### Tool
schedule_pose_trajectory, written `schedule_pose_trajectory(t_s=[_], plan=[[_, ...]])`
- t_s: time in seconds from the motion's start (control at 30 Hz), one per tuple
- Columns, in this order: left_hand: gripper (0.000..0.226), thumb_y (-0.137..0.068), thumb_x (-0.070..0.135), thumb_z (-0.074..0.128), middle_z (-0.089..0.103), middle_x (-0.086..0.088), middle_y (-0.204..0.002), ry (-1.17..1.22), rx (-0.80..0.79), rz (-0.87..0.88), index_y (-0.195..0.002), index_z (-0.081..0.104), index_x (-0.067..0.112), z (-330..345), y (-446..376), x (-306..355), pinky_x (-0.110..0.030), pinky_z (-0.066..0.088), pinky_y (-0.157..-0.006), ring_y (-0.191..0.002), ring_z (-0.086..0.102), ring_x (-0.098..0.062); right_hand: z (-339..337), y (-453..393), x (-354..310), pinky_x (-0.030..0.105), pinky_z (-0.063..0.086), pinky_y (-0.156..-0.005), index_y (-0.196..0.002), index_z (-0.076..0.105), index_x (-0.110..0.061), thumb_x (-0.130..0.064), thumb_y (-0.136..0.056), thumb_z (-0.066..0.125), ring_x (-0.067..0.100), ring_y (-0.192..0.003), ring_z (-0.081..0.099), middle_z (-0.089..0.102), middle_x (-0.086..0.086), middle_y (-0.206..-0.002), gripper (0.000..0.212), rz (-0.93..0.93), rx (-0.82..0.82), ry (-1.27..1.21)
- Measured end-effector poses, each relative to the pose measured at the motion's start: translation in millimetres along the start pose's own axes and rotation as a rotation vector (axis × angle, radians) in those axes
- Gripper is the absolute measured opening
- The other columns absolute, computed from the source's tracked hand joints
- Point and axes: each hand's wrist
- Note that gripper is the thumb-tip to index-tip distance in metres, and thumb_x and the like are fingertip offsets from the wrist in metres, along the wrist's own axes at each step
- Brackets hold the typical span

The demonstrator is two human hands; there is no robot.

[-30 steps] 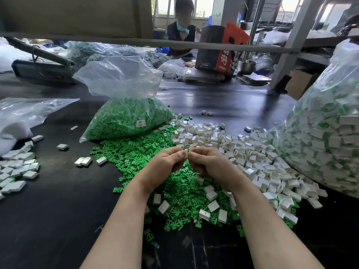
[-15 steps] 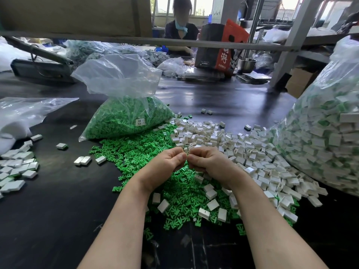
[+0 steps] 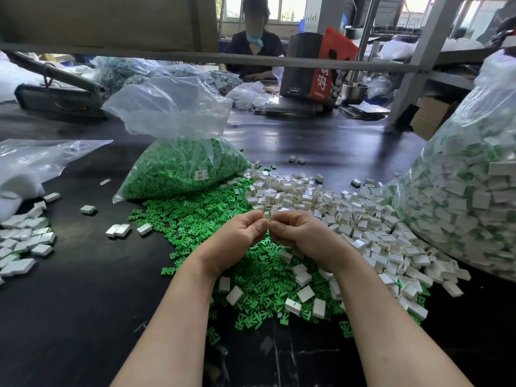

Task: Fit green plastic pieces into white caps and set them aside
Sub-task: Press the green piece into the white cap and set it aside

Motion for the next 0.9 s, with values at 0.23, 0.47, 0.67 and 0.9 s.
schedule_pose_trajectory(t_s=[0.23, 0.47, 0.67, 0.9], plan=[[0.028, -0.104, 0.006, 0.039, 0.054, 0.024, -0.053, 0.009, 0.015, -0.001, -0.082, 0.054, 0.014, -1, 0, -2, -0.004, 0.04, -0.057, -0.054, 0.051, 0.012, 1, -3, 4, 0.018, 0.041, -0.063, -0.092, 0.063, 0.001, -0.015, -0.099, 0.055, 0.015, -0.07, 0.043, 0.048, 0.004, -0.073, 0.019, -0.025, -0.009, 0.01], [0.026, -0.104, 0.009, 0.042, 0.05, 0.023, -0.053, -0.017, 0.003, -0.003, -0.08, 0.051, 0.012, -3, -2, -7, -0.005, 0.039, -0.055, -0.053, 0.047, 0.009, -2, -5, 8, 0.018, 0.042, -0.067, -0.081, 0.065, -0.017, -0.015, -0.1, 0.055, 0.006, -0.069, 0.049, 0.052, -0.009, -0.067, 0.021, -0.033, -0.03, 0.076], [0.021, -0.103, 0.012, 0.044, 0.045, 0.003, -0.07, 0.01, 0.051, 0.045, -0.084, 0.053, 0.01, -5, -4, -10, -0.018, 0.038, -0.065, -0.066, 0.042, -0.008, -3, -1, 5, 0.008, 0.039, -0.047, -0.084, 0.061, -0.016, -0.015, -0.102, 0.051, -0.004, -0.053, 0.048, 0.054, -0.011, -0.066, 0.021, -0.072, -0.018, 0.014], [0.026, -0.103, 0.015, 0.044, 0.052, 0.002, -0.069, -0.024, 0.067, 0.087, -0.081, 0.057, 0.011, -8, -3, -10, -0.015, 0.038, -0.063, -0.063, 0.046, -0.006, -5, -2, 9, 0.017, 0.029, -0.036, -0.097, 0.061, 0.001, -0.035, -0.094, 0.057, 0.005, -0.045, 0.034, 0.047, -0.01, -0.056, 0.037, -0.061, -0.021, -0.098]])
Point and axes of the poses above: each hand's wrist, its own y-axis away from the middle knuckle, its own z-axis out of the palm, x = y × z
